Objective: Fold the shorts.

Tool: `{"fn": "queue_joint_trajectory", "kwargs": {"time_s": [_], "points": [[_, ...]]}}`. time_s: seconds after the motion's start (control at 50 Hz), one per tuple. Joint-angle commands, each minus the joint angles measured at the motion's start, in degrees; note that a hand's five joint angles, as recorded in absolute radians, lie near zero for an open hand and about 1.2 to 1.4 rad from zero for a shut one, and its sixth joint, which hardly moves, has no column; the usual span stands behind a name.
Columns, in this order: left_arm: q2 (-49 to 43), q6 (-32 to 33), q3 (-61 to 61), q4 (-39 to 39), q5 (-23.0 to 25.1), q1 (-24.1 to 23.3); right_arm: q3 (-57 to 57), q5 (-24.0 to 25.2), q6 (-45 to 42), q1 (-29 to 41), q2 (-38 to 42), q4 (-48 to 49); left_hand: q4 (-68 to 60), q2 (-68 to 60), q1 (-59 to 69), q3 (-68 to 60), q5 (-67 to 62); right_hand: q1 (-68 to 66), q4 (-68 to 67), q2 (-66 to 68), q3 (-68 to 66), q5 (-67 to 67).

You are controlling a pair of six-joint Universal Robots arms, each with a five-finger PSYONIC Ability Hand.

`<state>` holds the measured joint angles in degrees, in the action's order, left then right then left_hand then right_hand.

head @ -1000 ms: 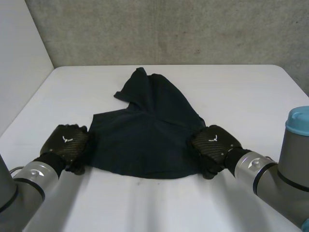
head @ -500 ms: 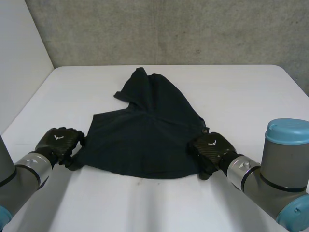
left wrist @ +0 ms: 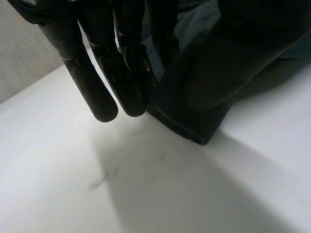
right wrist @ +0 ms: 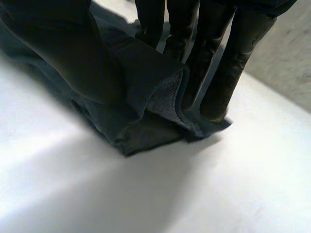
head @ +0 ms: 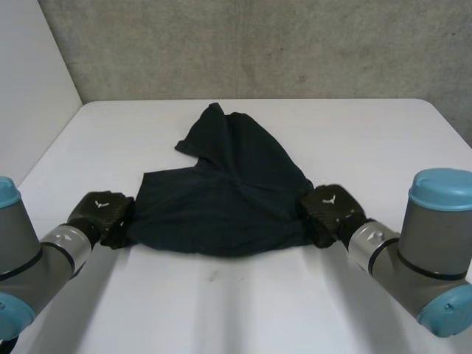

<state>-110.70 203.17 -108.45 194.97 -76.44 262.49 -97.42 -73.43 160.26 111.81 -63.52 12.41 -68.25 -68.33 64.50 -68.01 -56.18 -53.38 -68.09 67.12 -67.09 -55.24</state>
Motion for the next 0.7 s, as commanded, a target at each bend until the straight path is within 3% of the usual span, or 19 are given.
{"fn": "queue_joint_trajectory", "kwargs": {"time_s": [0.02, 0.12, 0.2, 0.3, 0.4, 0.56, 0.7], "points": [[5.8, 0.3, 0.0, 0.6, -0.5, -1.6, -0.1, -0.6, 0.1, -0.2, -4.2, -0.2, -11.7, -11.7, 15.5, -12.0, -13.8, -26.6, -11.9, 12.9, -12.9, -14.8], [11.0, 0.4, -0.8, -0.2, -0.6, -2.2, 0.1, -0.6, -0.7, -0.3, -6.9, -1.5, -11.7, -11.7, 15.5, -12.0, -13.8, -26.6, -11.9, 12.9, -12.9, -14.8], [18.5, 0.7, -1.4, -2.8, -1.3, -3.0, 1.7, 0.1, -2.8, -0.4, -12.8, -9.1, -11.7, -11.7, 15.5, -12.0, -13.8, -26.6, -11.9, 12.9, -12.9, -14.8], [34.1, 0.6, 1.9, -7.2, -1.7, -3.1, 8.8, 0.5, -6.0, -0.3, -22.4, -19.1, -11.7, -11.7, 15.5, -12.0, -13.8, -26.6, -11.9, 12.9, -12.9, -14.8], [42.1, -0.1, 6.9, -9.1, -1.9, -2.4, 18.7, 0.0, -6.4, -0.3, -25.5, -25.8, -11.7, -11.7, 15.5, -12.0, -13.8, -26.6, -11.9, 12.9, -12.9, -14.8], [38.0, -0.2, 8.3, -11.2, -2.9, -3.7, 27.5, -0.5, -8.0, -0.4, -19.4, -35.3, -11.7, -11.7, 15.5, -12.0, -13.8, -26.6, -11.9, 12.9, -12.9, -14.8], [17.2, 0.4, 10.9, -11.1, -5.5, -10.2, 28.4, -3.3, -13.0, 0.5, -7.7, -36.5, -11.7, -11.7, 15.5, -12.0, -13.8, -26.6, -11.9, 12.9, -12.9, -14.8]]}}
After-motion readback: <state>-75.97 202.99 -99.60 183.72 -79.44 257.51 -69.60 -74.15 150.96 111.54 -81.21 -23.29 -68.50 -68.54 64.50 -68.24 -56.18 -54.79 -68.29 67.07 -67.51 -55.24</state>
